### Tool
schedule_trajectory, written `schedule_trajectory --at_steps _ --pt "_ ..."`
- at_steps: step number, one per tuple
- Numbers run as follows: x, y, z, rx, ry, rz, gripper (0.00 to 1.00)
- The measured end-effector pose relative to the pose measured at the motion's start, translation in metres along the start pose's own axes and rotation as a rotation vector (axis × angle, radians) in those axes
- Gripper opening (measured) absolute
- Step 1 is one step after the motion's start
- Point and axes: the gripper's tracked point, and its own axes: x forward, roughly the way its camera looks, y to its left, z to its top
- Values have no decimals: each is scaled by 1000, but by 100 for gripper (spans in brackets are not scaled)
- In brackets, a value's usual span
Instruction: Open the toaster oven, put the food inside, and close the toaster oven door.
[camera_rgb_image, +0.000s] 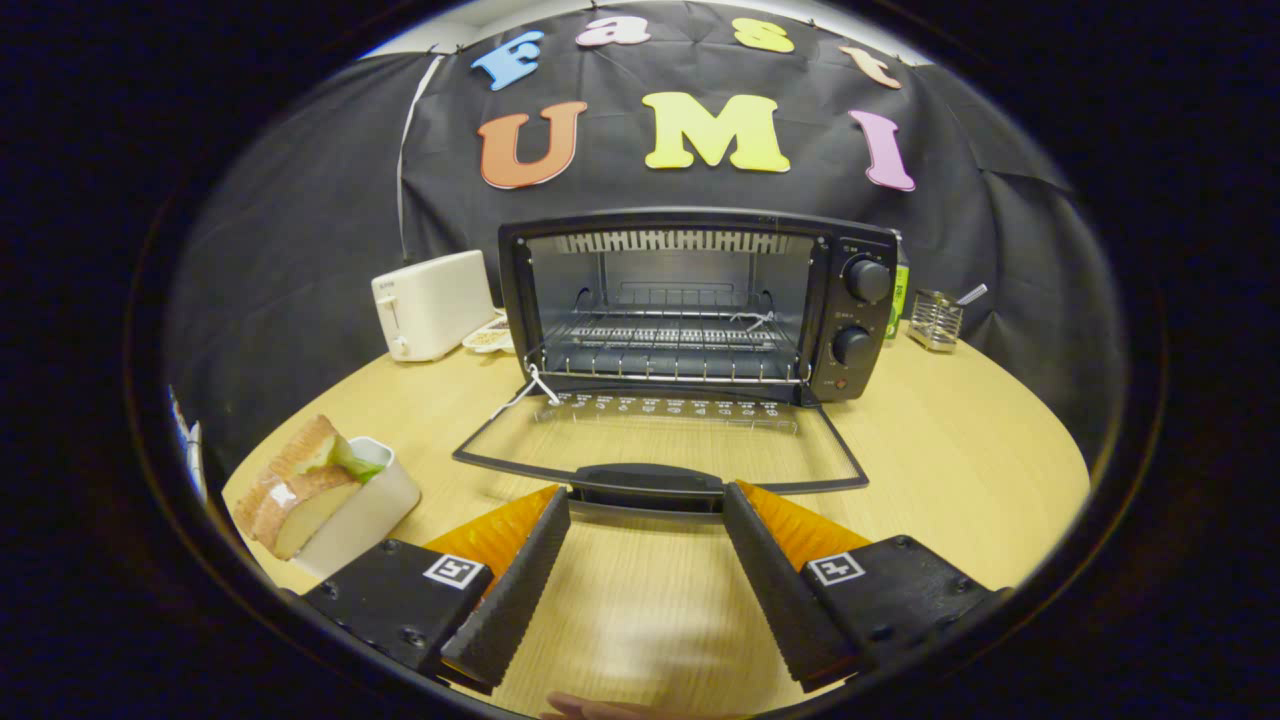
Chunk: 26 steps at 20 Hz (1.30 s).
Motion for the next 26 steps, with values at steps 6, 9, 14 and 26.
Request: schedule_trajectory --at_steps 6,9,14,26 --pt "-35 32 27 92 46 202 100" --pt "-56 57 39 214 121 359 100" --pt "-84 97 52 378 261 566 99" --pt "-67 168 1 401 616 635 85"
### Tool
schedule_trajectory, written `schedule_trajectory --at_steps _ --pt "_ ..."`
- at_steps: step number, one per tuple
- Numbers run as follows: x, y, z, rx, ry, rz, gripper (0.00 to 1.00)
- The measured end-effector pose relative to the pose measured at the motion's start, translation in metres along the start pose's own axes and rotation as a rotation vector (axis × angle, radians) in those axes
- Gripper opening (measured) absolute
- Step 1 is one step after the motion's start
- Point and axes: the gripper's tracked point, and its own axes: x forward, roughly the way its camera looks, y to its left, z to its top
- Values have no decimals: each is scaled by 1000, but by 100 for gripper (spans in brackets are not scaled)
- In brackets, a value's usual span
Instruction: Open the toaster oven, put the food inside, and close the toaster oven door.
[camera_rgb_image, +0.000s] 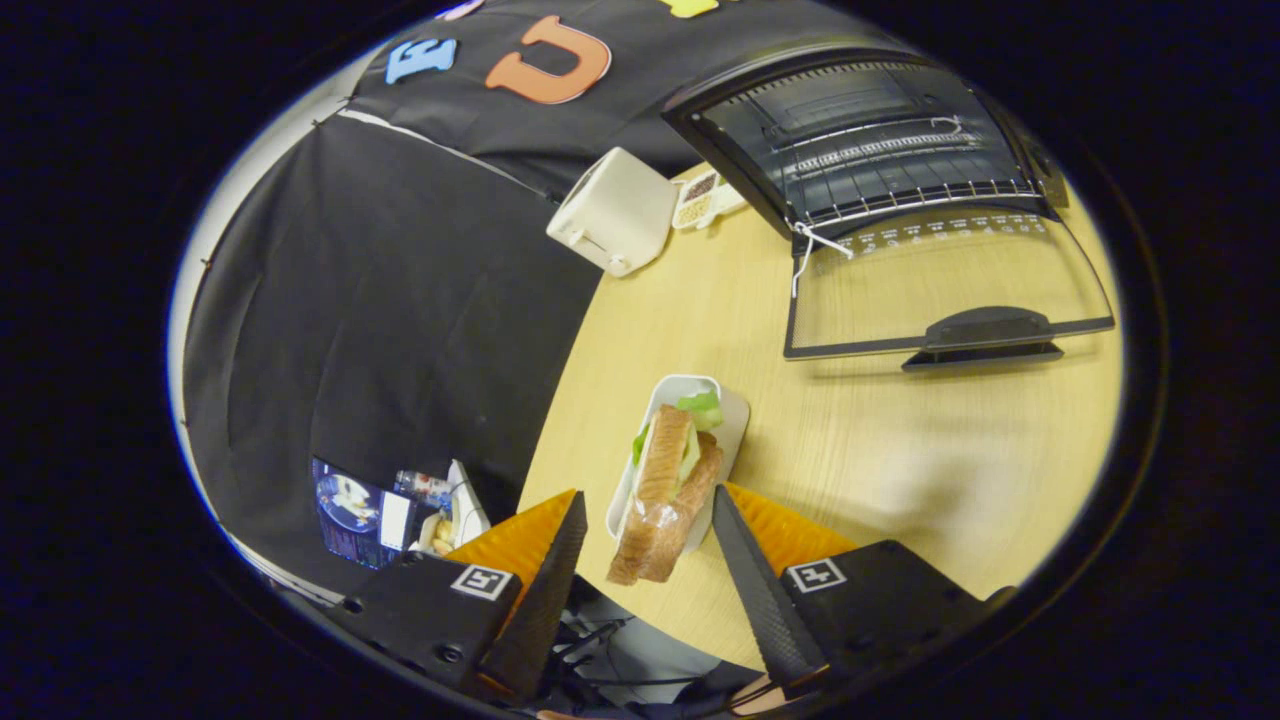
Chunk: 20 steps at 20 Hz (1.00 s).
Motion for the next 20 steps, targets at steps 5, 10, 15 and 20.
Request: schedule_trajectory --at_steps 5,10,15,20 --pt "11 -4 7 18 40 -59 62" --pt "1 6 3 38 53 -45 44" --pt "-25 26 8 46 11 30 41" --pt "-58 38 34 155 -69 157 38"
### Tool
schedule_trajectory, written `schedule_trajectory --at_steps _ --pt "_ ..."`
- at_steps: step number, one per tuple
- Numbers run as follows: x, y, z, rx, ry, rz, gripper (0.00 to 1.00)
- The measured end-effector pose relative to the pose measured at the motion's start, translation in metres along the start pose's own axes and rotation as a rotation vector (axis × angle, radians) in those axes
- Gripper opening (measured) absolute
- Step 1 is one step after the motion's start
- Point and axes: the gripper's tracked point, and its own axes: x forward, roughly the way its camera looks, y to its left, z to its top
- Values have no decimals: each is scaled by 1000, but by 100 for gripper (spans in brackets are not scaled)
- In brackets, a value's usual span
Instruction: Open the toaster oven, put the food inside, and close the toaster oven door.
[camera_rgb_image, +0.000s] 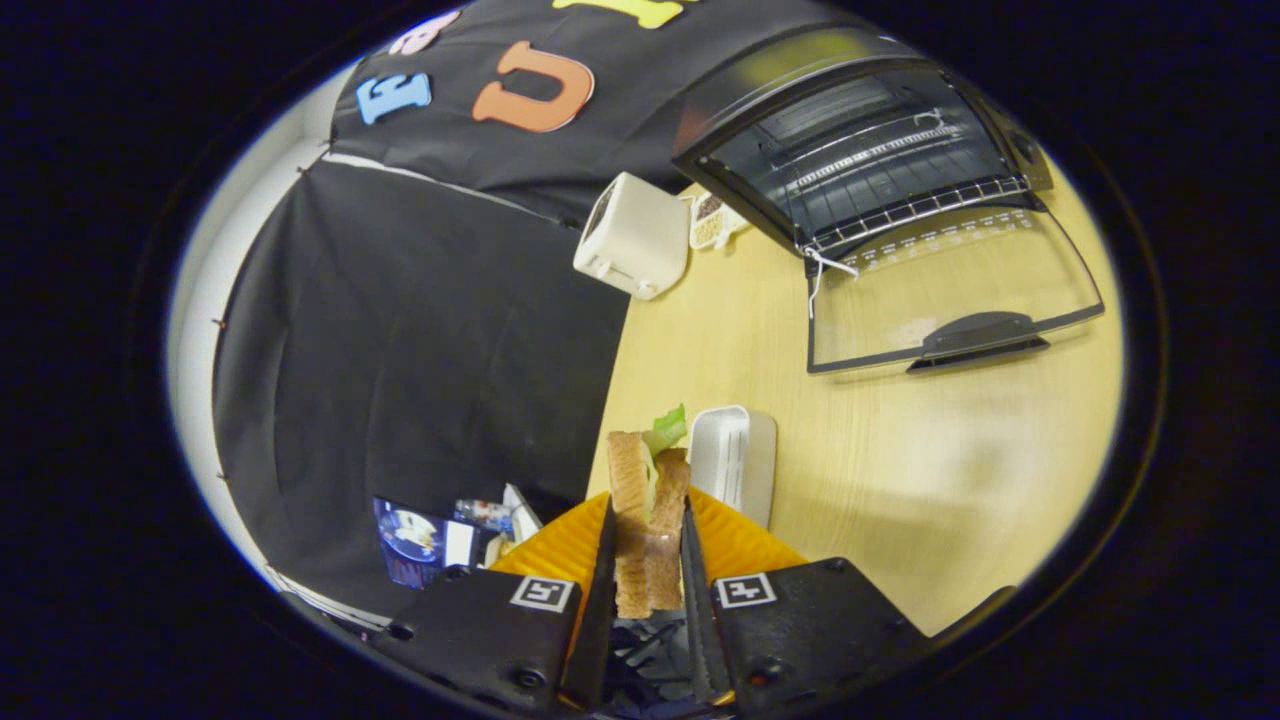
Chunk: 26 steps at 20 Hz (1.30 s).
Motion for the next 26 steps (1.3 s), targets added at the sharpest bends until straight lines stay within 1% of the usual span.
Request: schedule_trajectory --at_steps 3,5,8,10,13,17,19,21,22,24,25,26 --pt "-21 -5 35 84 -111 52 38" --pt "-36 -15 61 151 -213 85 37" --pt "-49 -42 98 195 -358 102 37" --pt "-56 -61 118 259 -424 114 37" --pt "-58 -93 148 362 -549 130 37" --pt "-42 -121 194 410 -686 131 37" --pt "-32 -134 219 415 -718 128 37" --pt "-19 -144 234 394 -749 90 37" --pt "-11 -144 242 373 -762 91 37" --pt "3 -143 248 329 -732 104 37" --pt "2 -144 257 324 -762 104 37" --pt "3 -148 260 312 -762 96 37"
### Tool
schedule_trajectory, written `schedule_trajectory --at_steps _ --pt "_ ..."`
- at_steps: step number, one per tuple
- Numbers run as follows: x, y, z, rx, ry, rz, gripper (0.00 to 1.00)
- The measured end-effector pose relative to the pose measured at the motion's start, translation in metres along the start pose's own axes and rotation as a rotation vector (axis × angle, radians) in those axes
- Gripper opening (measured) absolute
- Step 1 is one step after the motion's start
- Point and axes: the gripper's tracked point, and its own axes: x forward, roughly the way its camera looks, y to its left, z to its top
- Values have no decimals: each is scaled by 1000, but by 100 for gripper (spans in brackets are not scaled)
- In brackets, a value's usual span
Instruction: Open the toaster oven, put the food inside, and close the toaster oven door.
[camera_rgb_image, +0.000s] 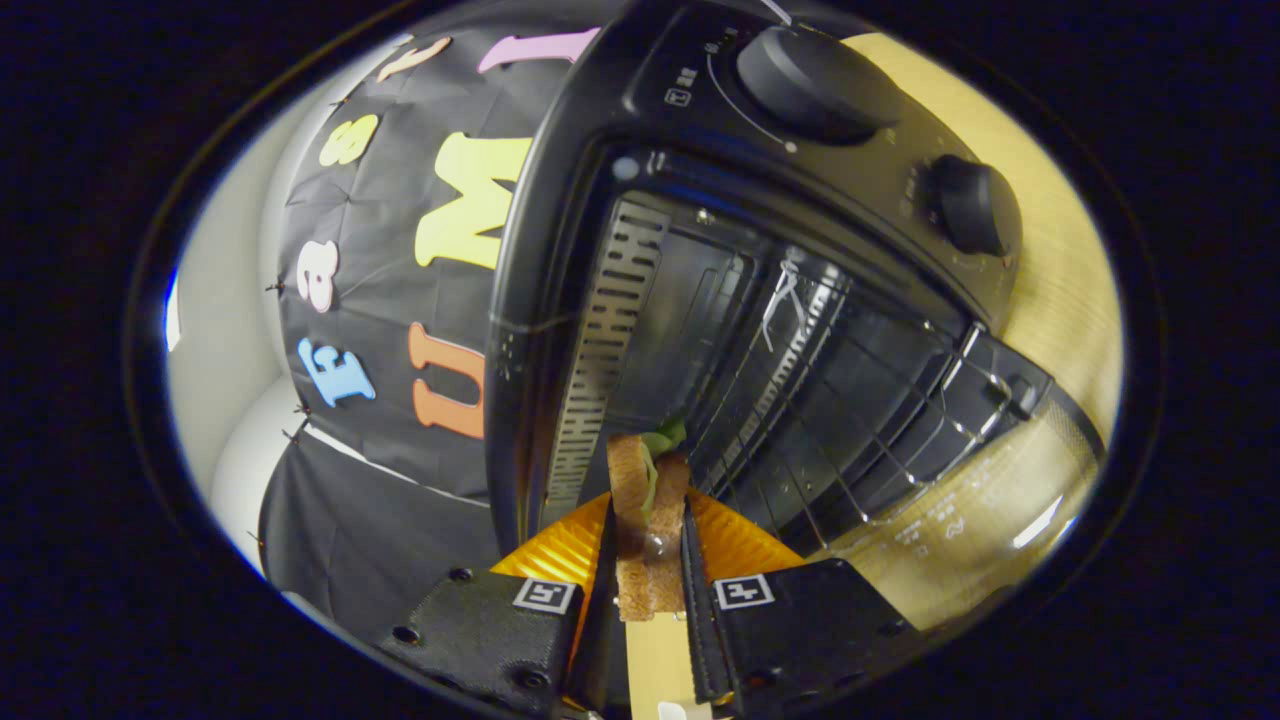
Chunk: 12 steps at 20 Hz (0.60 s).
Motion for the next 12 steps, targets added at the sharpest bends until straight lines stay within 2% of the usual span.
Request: schedule_trajectory --at_steps 4,9,11,12 --pt "12 -15 11 -12 11 -7 37" --pt "5 -27 29 -188 -4 -53 37" --pt "-1 -29 47 -261 -63 -84 40" --pt "1 -36 60 -307 -119 -122 46"
